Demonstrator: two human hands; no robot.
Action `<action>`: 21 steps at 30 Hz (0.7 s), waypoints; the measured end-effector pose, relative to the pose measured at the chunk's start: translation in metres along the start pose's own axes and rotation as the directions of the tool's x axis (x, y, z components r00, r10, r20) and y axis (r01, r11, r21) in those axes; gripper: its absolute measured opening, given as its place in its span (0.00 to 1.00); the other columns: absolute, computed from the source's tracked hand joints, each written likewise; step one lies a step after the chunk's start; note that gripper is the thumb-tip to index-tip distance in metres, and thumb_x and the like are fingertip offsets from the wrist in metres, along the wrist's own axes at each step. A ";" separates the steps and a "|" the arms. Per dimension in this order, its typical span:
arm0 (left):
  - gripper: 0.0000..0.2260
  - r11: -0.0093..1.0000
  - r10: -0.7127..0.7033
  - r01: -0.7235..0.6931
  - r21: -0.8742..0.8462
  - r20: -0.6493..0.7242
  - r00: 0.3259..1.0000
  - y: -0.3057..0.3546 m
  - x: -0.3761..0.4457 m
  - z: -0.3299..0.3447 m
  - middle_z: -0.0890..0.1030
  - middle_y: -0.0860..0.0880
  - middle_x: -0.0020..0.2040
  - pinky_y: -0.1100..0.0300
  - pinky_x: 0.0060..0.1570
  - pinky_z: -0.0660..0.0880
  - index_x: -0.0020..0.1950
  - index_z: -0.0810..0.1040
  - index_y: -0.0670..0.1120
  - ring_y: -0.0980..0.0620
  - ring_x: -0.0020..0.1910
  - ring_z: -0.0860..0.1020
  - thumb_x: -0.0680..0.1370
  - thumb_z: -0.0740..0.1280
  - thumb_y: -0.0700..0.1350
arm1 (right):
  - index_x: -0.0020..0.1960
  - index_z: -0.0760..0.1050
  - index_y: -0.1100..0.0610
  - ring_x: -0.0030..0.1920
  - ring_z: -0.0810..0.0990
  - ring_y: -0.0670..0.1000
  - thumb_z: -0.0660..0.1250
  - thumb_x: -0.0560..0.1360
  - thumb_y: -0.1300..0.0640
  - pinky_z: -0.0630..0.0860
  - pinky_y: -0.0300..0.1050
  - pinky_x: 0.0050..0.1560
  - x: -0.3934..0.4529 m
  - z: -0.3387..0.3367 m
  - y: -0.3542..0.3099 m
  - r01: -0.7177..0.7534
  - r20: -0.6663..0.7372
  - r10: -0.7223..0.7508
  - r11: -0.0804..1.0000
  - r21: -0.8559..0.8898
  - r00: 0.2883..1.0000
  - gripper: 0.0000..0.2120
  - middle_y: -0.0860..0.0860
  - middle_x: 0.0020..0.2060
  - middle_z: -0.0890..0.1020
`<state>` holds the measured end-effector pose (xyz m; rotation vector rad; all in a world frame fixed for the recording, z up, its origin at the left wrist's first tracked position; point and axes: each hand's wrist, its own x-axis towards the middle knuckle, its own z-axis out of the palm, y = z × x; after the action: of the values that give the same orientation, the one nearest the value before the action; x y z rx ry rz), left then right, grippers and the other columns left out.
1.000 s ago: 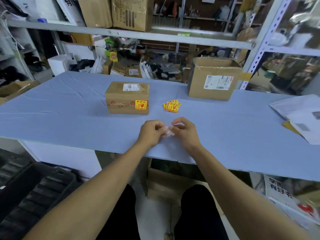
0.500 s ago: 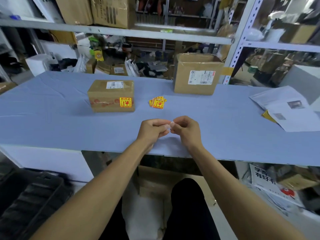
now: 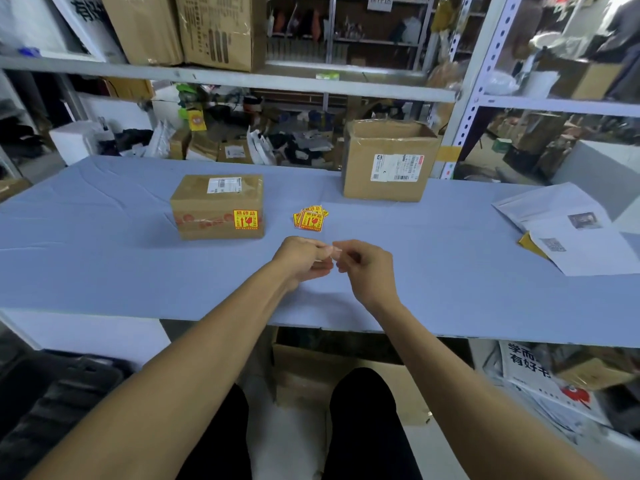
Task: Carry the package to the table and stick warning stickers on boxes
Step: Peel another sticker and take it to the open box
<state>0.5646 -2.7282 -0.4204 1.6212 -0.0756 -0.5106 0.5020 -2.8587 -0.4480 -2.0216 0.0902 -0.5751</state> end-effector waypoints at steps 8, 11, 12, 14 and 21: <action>0.05 0.638 0.457 -0.353 0.684 0.032 0.889 0.044 0.029 0.018 0.83 0.44 0.38 0.55 0.41 0.76 0.43 0.85 0.42 0.46 0.41 0.79 0.75 0.69 0.41 | 0.42 0.81 0.63 0.31 0.80 0.47 0.70 0.77 0.55 0.77 0.35 0.35 0.066 -0.024 -0.010 -0.199 0.009 0.200 0.979 -0.046 0.980 0.10 0.52 0.33 0.83; 0.09 0.525 0.521 -0.369 0.767 0.053 0.852 0.062 0.045 0.025 0.82 0.47 0.34 0.51 0.38 0.76 0.37 0.80 0.46 0.44 0.39 0.78 0.74 0.66 0.48 | 0.42 0.83 0.65 0.33 0.81 0.49 0.69 0.77 0.56 0.83 0.49 0.46 0.101 -0.040 -0.016 -0.216 0.144 0.214 0.976 0.001 0.966 0.13 0.55 0.33 0.83; 0.10 0.502 0.535 -0.380 0.777 0.067 0.842 0.068 0.051 0.026 0.83 0.48 0.34 0.51 0.37 0.77 0.38 0.81 0.46 0.45 0.38 0.79 0.74 0.65 0.49 | 0.43 0.83 0.66 0.35 0.81 0.50 0.67 0.78 0.57 0.83 0.53 0.49 0.113 -0.046 -0.016 -0.220 0.197 0.220 0.975 -0.024 0.955 0.13 0.56 0.34 0.83; 0.12 0.459 0.547 -0.393 0.797 0.096 0.832 0.078 0.066 0.025 0.79 0.50 0.31 0.55 0.34 0.71 0.37 0.80 0.44 0.47 0.35 0.76 0.77 0.66 0.48 | 0.45 0.82 0.70 0.36 0.80 0.53 0.64 0.79 0.61 0.81 0.56 0.50 0.137 -0.058 -0.020 -0.240 0.245 0.266 0.962 -0.129 0.932 0.13 0.59 0.36 0.82; 0.11 0.374 0.479 -0.364 0.853 0.159 0.863 0.125 0.121 0.030 0.78 0.46 0.37 0.57 0.39 0.69 0.43 0.80 0.38 0.43 0.39 0.74 0.79 0.66 0.45 | 0.28 0.63 0.56 0.32 0.67 0.56 0.57 0.73 0.66 0.60 0.41 0.26 0.205 -0.104 -0.031 -0.150 0.098 0.266 0.769 -0.622 0.959 0.16 0.52 0.27 0.68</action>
<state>0.6931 -2.8135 -0.3352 2.5213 -0.7760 0.1083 0.6324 -2.9880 -0.3067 -2.6409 0.4378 -0.2198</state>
